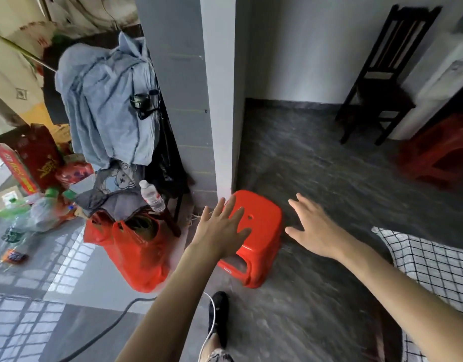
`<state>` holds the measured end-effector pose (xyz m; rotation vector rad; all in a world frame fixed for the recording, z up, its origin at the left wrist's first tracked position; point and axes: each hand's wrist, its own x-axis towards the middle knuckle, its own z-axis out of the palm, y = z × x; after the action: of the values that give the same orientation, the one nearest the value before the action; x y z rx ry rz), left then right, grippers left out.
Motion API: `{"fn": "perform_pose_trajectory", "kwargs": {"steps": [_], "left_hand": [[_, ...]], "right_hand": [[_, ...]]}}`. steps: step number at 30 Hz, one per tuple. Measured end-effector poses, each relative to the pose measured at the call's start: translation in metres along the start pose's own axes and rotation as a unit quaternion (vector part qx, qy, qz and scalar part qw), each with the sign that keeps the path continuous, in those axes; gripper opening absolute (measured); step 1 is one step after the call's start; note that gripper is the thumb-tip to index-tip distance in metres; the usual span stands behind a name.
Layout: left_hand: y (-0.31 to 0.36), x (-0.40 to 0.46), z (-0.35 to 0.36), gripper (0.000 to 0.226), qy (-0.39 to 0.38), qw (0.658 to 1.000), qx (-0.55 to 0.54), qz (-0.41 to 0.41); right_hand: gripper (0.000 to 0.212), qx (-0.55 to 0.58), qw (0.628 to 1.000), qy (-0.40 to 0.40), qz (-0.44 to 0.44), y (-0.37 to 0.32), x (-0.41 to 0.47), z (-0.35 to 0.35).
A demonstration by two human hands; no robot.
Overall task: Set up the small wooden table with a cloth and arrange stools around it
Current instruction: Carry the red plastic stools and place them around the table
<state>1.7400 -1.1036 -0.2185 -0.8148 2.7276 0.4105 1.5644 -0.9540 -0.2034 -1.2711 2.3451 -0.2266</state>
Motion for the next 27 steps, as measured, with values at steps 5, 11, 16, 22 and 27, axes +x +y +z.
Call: {"fn": "perform_pose_trajectory", "kwargs": {"steps": [5,11,16,22,27], "left_hand": [[-0.044,0.076,0.010,0.061,-0.035,0.999,-0.018,0.031],[-0.094,0.152,0.070,0.063,-0.174,0.983,-0.032,0.041],[-0.121,0.194,0.127,0.066,-0.228,0.973,-0.012,0.037],[-0.134,0.269,0.203,0.079,-0.270,0.959,0.037,0.082],[-0.155,0.332,0.267,0.097,-0.223,0.972,0.059,0.047]], "right_hand": [[0.073,0.019,0.999,-0.017,0.043,-0.015,0.063,0.028],[0.075,-0.046,0.997,-0.049,0.048,-0.007,0.125,0.081],[0.073,-0.028,0.995,-0.053,0.085,0.019,0.162,0.134],[0.078,-0.019,0.988,-0.086,0.125,0.061,0.214,0.223],[0.083,-0.024,0.984,-0.034,0.172,0.085,0.249,0.291]]}}
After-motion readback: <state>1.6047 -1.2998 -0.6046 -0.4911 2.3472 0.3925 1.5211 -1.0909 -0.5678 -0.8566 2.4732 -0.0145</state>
